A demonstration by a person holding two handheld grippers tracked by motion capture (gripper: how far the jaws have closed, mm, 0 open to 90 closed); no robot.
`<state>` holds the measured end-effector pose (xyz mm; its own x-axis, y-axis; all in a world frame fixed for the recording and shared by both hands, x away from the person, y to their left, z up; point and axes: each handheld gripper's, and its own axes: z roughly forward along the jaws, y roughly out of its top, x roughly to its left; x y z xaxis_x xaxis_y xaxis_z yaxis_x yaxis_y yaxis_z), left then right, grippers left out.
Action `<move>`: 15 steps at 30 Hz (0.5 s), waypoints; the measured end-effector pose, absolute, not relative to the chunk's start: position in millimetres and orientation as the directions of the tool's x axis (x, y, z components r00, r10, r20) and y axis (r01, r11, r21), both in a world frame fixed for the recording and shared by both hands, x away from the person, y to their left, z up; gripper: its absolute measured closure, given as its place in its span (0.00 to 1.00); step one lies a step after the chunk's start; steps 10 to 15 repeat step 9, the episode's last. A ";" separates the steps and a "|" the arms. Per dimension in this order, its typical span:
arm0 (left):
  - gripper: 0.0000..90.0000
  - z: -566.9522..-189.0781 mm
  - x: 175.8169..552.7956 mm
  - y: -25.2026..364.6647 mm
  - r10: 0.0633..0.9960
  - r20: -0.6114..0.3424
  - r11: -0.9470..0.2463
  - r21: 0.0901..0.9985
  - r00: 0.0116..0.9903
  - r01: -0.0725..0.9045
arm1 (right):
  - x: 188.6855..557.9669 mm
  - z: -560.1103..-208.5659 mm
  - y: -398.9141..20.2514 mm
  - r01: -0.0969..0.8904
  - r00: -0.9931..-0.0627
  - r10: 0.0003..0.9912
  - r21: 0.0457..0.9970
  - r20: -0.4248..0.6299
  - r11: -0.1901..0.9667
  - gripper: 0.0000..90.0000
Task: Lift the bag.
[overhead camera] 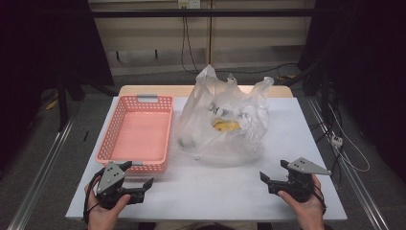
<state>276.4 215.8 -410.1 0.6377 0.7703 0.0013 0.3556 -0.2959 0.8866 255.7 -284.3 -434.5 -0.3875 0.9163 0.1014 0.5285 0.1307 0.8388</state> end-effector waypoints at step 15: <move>0.09 -411.8 282.4 222.9 0.782 -0.040 -0.257 0.889 0.622 0.379 | 259.5 -434.1 -283.2 0.512 -0.388 0.917 0.849 0.091 0.132 0.12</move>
